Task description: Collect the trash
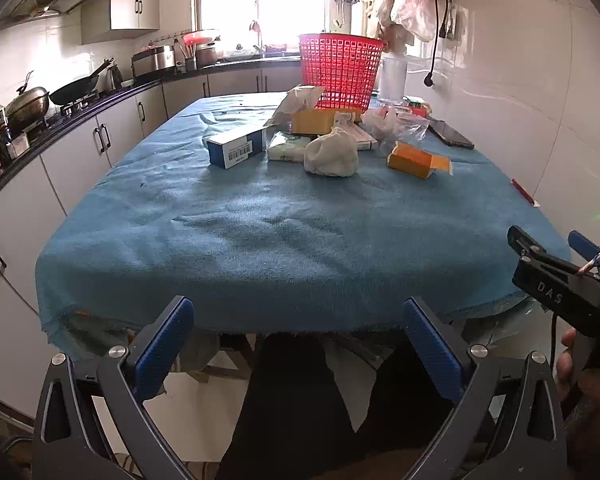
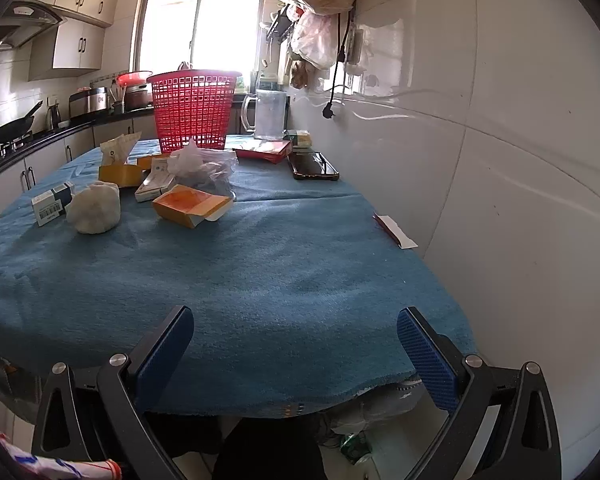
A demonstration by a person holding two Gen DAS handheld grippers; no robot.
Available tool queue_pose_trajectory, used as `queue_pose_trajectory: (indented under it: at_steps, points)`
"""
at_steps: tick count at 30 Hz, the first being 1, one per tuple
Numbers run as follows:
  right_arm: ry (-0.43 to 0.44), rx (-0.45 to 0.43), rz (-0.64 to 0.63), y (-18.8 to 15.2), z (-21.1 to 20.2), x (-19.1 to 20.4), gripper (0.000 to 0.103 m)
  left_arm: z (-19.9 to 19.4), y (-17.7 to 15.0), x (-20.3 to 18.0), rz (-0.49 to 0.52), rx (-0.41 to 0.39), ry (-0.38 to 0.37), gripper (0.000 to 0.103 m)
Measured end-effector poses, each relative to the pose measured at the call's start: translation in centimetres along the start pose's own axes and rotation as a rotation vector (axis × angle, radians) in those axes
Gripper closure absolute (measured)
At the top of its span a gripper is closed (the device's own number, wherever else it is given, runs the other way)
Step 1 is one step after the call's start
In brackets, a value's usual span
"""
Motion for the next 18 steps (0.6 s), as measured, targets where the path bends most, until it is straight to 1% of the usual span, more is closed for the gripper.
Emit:
queue_pose_trajectory:
  at_steps: [6,13,18]
  points:
    - [0.002,0.004,-0.005,0.0,0.1,0.1,0.000,-0.5,0.1,0.1,0.000,-0.021,0.006,0.000]
    - [0.005,0.016,-0.004,0.0,0.3,0.2,0.000,-0.1,0.1,0.2,-0.004,0.009,0.016,0.000]
    - [0.013,0.027,-0.005,0.1,0.7,0.2,0.000,0.5,0.4,0.6,0.000,0.028,0.045,0.000]
Point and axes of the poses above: each gripper's, at about its wrist camera, not at the fingertips, and z roughly the way its jaws point, x to its left, y to its top, the point moved 1 cm from there along z, roughly the way its jaws point, and after that the axes turned 11 degrees about z, right-handed, at the moved point
